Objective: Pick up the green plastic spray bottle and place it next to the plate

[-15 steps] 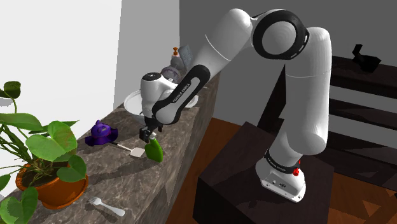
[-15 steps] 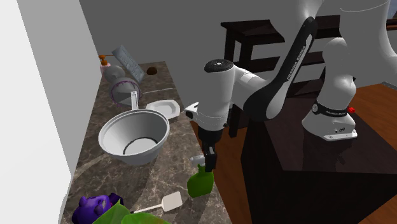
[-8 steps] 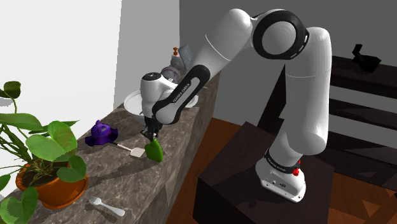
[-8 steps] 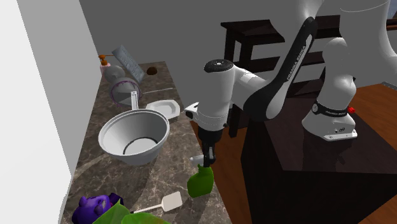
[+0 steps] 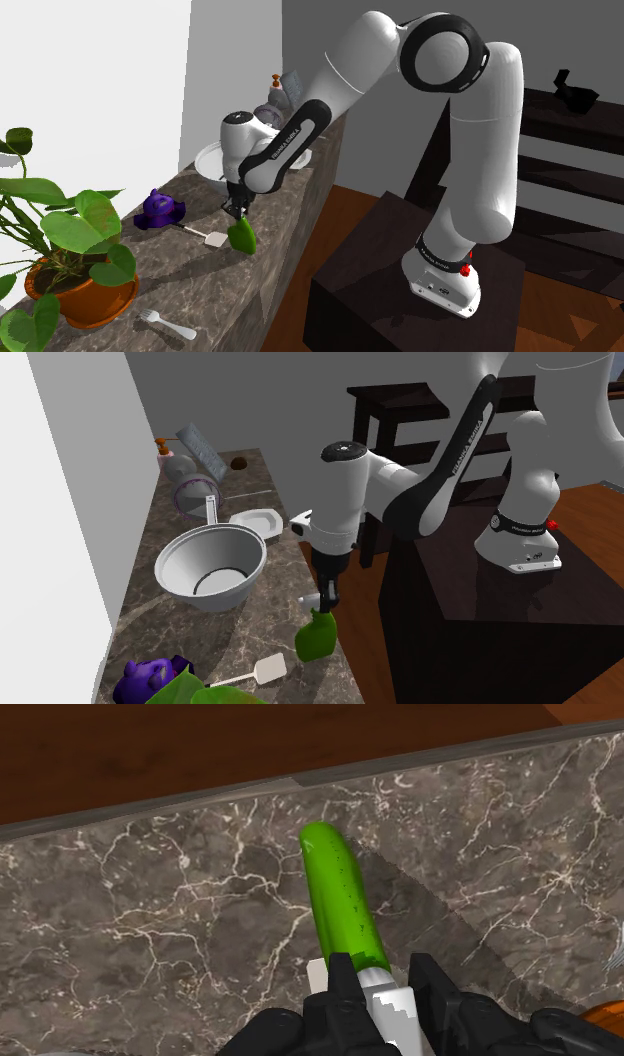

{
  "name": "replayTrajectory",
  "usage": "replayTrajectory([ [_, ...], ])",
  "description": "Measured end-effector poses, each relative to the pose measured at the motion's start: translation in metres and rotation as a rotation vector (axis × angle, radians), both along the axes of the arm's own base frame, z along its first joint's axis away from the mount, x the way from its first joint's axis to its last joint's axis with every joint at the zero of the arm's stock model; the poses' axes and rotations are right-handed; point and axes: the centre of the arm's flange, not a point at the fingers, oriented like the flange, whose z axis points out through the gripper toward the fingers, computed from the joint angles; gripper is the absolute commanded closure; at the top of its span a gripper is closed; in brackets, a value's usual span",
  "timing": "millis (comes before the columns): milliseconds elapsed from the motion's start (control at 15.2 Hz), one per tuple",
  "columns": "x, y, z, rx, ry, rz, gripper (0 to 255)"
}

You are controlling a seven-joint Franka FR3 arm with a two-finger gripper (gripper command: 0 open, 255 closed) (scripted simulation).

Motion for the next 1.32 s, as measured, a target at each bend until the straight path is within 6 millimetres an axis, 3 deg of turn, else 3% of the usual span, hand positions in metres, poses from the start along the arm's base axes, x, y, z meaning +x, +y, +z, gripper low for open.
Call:
replayTrajectory([
  [1320, 0.0, 0.001, 0.104, 0.0, 0.0, 0.0, 255],
])
